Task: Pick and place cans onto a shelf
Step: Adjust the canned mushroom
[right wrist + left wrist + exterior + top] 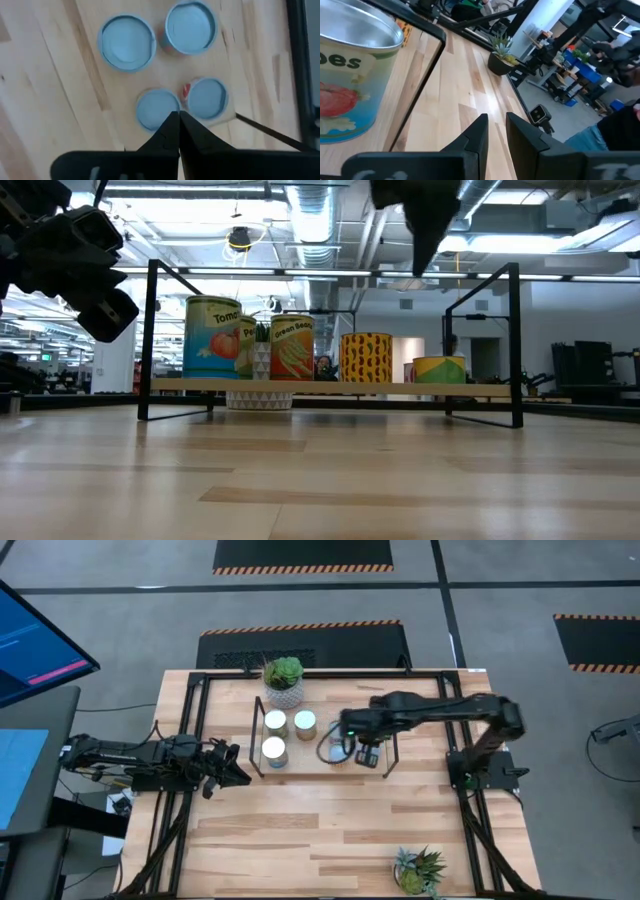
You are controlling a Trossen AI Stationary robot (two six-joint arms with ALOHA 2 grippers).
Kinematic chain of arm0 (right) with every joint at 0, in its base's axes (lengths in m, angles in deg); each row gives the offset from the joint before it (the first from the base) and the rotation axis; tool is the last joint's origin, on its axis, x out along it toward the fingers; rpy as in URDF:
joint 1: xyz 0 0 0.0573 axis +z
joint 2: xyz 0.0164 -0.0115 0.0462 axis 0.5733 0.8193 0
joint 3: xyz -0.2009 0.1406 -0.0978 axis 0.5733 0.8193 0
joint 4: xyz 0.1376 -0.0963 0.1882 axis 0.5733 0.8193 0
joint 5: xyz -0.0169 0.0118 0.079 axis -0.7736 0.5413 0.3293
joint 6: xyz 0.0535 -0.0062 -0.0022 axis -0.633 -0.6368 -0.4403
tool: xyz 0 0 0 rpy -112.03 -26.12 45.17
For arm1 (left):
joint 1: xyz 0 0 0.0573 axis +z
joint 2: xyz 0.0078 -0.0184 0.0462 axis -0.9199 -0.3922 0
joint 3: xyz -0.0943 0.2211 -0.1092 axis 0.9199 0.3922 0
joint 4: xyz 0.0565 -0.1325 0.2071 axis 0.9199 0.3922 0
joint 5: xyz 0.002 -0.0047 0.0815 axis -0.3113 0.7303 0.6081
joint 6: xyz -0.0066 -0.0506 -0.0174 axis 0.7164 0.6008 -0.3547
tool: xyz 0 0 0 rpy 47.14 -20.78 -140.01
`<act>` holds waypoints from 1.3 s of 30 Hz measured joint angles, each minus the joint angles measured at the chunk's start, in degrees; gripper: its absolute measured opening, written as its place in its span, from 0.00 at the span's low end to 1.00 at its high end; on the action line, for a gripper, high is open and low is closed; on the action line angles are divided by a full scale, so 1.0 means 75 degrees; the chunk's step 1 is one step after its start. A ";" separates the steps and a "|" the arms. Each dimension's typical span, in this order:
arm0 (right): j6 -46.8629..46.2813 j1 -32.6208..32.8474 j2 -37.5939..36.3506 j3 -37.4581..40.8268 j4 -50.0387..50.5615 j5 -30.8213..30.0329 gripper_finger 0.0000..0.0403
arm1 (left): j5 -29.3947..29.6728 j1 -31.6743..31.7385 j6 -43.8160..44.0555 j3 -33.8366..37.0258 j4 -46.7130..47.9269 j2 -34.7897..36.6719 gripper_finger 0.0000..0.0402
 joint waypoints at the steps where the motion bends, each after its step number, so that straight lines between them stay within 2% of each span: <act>1: 0.0046 0.0003 -0.0304 0.0460 -0.0485 0.0000 0.05 | 0.0001 0.0000 0.0000 0.0000 -0.0002 -0.0008 0.14; 6: 0.0788 -0.0113 -0.1815 0.2850 -0.3538 0.0252 0.02 | 0.0000 0.0000 0.0000 0.0000 -0.0003 -0.0017 0.14; 9: 0.1264 -0.0501 -0.2135 0.3894 -0.5044 0.0571 0.02 | 0.0008 0.0000 0.0018 0.0000 -0.0003 -0.0015 0.14; 11: 0.1398 -0.0890 -0.2078 0.4200 -0.5642 0.0951 0.02 | 0.0028 0.0000 0.0031 0.0000 0.0000 0.0003 0.14; 18: 0.2005 -0.1643 -0.1122 0.3469 -0.5702 0.1322 0.02 | 0.0064 0.0000 0.0282 0.0000 0.0003 -0.0009 0.14; 24: 0.2512 -0.1725 -0.0256 0.2749 -0.5501 0.2008 0.02 | 0.0073 0.0000 0.0335 0.0000 0.0003 -0.0009 0.14; 29: 0.2804 -0.1669 0.0474 0.2182 -0.5379 0.2040 0.03 | 0.0085 0.0000 0.0325 0.0000 0.0003 -0.0012 0.14; 34: 0.3008 -0.1652 0.0717 0.1618 -0.5388 0.2038 0.03 | 0.0114 0.0003 0.0323 0.0000 0.0005 -0.0009 0.14; 39: 0.3092 -0.1750 0.0714 0.1552 -0.5412 0.2037 0.03 | 0.0146 0.0000 0.0309 0.0003 0.0006 -0.0009 0.14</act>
